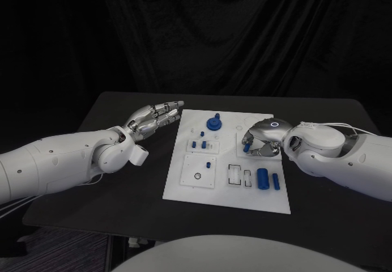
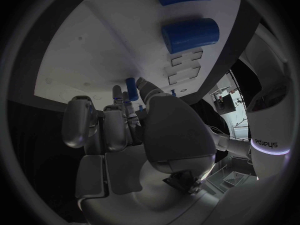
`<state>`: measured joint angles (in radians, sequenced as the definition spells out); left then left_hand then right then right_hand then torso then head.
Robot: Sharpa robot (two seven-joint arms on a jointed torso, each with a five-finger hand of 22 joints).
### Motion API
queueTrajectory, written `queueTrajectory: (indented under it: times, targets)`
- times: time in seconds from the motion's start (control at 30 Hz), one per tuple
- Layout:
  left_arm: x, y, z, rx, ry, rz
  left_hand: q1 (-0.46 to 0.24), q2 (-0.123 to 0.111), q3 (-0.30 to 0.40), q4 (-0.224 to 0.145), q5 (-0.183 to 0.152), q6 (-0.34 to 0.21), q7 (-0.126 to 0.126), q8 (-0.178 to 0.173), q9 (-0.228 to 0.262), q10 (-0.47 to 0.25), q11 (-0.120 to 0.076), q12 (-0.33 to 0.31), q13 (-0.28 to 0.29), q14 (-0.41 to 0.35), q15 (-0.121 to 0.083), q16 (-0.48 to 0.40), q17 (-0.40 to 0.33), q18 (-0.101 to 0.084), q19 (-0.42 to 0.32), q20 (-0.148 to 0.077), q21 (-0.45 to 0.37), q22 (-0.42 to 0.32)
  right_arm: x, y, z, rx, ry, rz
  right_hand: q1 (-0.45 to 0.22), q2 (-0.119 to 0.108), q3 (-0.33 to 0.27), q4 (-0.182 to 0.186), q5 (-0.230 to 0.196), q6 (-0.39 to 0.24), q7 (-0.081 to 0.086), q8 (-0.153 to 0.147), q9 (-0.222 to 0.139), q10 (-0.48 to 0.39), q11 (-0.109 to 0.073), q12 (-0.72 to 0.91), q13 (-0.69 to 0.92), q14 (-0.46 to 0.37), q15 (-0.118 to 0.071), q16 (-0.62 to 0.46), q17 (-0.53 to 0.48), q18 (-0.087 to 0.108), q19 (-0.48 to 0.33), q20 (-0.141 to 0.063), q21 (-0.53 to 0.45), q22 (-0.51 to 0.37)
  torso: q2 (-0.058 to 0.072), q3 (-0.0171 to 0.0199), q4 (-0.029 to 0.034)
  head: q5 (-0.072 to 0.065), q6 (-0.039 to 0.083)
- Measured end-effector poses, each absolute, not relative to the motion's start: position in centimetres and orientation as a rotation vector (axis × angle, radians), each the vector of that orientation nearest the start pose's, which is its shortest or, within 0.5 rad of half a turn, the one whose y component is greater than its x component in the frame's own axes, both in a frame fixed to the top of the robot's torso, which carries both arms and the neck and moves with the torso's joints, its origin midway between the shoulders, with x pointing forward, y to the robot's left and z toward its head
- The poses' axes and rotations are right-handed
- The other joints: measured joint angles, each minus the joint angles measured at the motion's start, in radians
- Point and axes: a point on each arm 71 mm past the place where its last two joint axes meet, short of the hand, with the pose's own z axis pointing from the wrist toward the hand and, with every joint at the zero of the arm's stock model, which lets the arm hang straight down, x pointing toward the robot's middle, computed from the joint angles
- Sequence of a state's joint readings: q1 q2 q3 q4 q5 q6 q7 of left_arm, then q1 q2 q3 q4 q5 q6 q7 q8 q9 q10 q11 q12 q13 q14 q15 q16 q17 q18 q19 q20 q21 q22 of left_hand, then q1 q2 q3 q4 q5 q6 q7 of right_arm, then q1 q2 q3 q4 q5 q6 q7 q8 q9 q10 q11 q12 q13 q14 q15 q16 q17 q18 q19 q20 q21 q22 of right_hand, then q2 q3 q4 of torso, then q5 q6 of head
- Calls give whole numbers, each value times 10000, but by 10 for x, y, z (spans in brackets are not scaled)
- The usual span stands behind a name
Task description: Assemble the parts on the task board
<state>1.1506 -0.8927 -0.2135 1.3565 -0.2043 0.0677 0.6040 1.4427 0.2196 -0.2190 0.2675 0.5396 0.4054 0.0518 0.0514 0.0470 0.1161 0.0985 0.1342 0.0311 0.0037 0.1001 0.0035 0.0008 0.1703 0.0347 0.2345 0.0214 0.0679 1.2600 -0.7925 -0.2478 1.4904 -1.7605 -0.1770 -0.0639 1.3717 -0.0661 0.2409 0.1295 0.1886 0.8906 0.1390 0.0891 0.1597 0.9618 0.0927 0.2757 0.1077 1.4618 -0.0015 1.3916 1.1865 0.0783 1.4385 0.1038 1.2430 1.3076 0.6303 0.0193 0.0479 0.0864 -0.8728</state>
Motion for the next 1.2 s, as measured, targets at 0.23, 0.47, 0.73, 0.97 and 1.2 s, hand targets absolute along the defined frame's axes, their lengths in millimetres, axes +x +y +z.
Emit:
queueTrajectory:
  times: [0.23,0.47,0.73,0.97,1.2]
  targets:
    - [466,267,-255,-8478,16234,-16725,0,0,0,0,0,74,74,0,-10,-33,-33,-37,-8,-46,132,0,1,0,-38,38,0,0,464,-179,-239,-6671,17802,4860,221,-10,362,-142,469,540,-93,232,206,251,-14,-192,-133,0,0,-1,-26,0,0,0,0,-1,-2,-1,-5,43,0]
    - [466,267,-256,-8496,16291,-16754,0,0,0,0,37,137,211,0,-7,-34,-34,-37,-7,3,181,0,4,-1,-70,72,0,1,464,-178,-239,-6688,17792,4928,392,-22,714,-278,546,830,-135,391,395,804,-125,-193,-150,0,0,-2,-26,0,-1,0,0,-1,-5,-3,-11,37,0]
    - [464,266,-258,-8550,16414,-16797,0,0,44,-44,82,325,399,66,27,-69,-69,-37,-6,56,305,0,21,-1,2,146,0,37,464,-178,-238,-6480,17811,5198,499,1,878,-388,544,1315,-150,667,642,1230,-184,-273,-168,-30,-30,-90,-199,1,-36,-36,-156,-2,-16,0,-11,63,0]
    - [464,267,-259,-8601,16521,-16784,45,45,71,-70,82,345,418,66,27,-69,-69,-37,-6,201,449,1,55,-2,18,234,0,65,459,-180,-234,-6206,17609,5520,524,-27,972,-484,536,1478,-164,803,659,1484,-236,-285,-167,-30,-30,-89,-199,0,-36,-35,-155,-2,-21,1,-13,111,0]
    - [464,267,-260,-8639,16626,-16788,46,45,71,-70,81,359,432,66,26,-69,-69,-37,-5,167,488,0,56,0,18,275,0,82,454,-180,-224,-6014,17160,5842,527,-24,1000,-513,534,1580,-125,862,658,1640,-248,-321,-167,-29,-30,-90,-184,0,-36,-35,-155,-2,-20,1,-17,131,0]
